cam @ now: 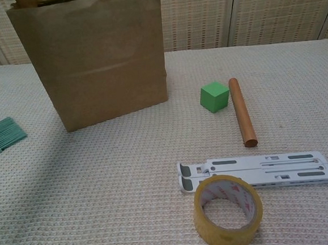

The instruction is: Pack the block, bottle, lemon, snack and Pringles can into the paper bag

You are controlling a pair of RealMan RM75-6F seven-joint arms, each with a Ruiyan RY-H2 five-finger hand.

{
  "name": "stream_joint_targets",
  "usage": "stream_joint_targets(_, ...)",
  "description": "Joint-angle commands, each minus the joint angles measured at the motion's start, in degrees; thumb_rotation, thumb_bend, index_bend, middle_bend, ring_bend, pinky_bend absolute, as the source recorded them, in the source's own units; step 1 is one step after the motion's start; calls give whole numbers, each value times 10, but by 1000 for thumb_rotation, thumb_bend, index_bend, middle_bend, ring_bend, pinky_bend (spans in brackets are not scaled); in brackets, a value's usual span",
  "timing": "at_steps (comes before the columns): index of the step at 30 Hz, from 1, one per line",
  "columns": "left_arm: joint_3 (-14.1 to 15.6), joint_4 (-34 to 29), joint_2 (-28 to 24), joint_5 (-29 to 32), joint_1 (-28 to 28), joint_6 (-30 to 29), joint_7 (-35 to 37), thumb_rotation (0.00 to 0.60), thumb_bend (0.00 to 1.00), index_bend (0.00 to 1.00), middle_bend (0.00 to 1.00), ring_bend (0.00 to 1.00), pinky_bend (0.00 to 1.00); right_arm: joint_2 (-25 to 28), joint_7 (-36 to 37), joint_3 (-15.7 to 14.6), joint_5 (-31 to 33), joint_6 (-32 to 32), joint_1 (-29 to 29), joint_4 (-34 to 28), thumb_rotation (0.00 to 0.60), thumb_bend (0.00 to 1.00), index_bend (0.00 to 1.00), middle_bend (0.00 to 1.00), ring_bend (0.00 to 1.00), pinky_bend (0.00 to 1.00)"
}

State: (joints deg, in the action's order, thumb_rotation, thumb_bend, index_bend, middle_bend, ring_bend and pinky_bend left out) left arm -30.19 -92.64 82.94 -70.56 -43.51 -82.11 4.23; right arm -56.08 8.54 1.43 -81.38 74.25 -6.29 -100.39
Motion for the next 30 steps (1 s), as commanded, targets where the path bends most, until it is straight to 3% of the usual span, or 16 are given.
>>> stream_joint_targets(1, 4, 1, 11, 4, -7, 7, -2, 600, 641, 667, 695, 646, 762, 0, 0, 0, 0, -1, 0, 0, 600, 99, 0, 0, 0, 50)
stream_joint_targets(6, 40, 15, 18, -6, -10, 38, -12, 600, 610, 614, 633, 580, 707, 2, 3, -1, 0, -4, -1, -2, 600, 99, 0, 0, 0, 50)
stream_joint_targets(9, 67, 34, 9, -16, -12, 80, 2, 600, 546, 532, 482, 423, 617, 3, 5, -1, -1, -4, -1, -3, 600, 99, 0, 0, 0, 50)
stream_joint_targets(12, 81, 43, 0, -12, -16, 114, 2, 600, 449, 337, 269, 218, 450, 3, 6, -2, -2, -4, -1, -3, 600, 99, 0, 0, 0, 50)
stream_joint_targets(14, 80, 35, -9, 5, -17, 135, 2, 600, 406, 133, 77, 46, 289, 3, 6, -1, -1, -3, -1, -3, 600, 99, 0, 0, 0, 50)
stream_joint_targets(15, 78, 31, -12, 10, -18, 141, 2, 600, 402, 71, 30, 14, 245, 3, 6, -1, -1, -4, -1, -3, 600, 99, 0, 0, 0, 50)
stream_joint_targets(19, 77, 21, -26, 12, -17, 148, -1, 600, 384, 21, 6, 2, 189, 3, 6, -1, -1, -5, -1, -2, 600, 99, 0, 0, 0, 50)
stream_joint_targets(30, 88, -24, -62, 9, 22, 112, -19, 600, 386, 66, 12, 3, 192, 1, 3, -1, -2, 1, 1, -1, 600, 99, 0, 0, 0, 50)
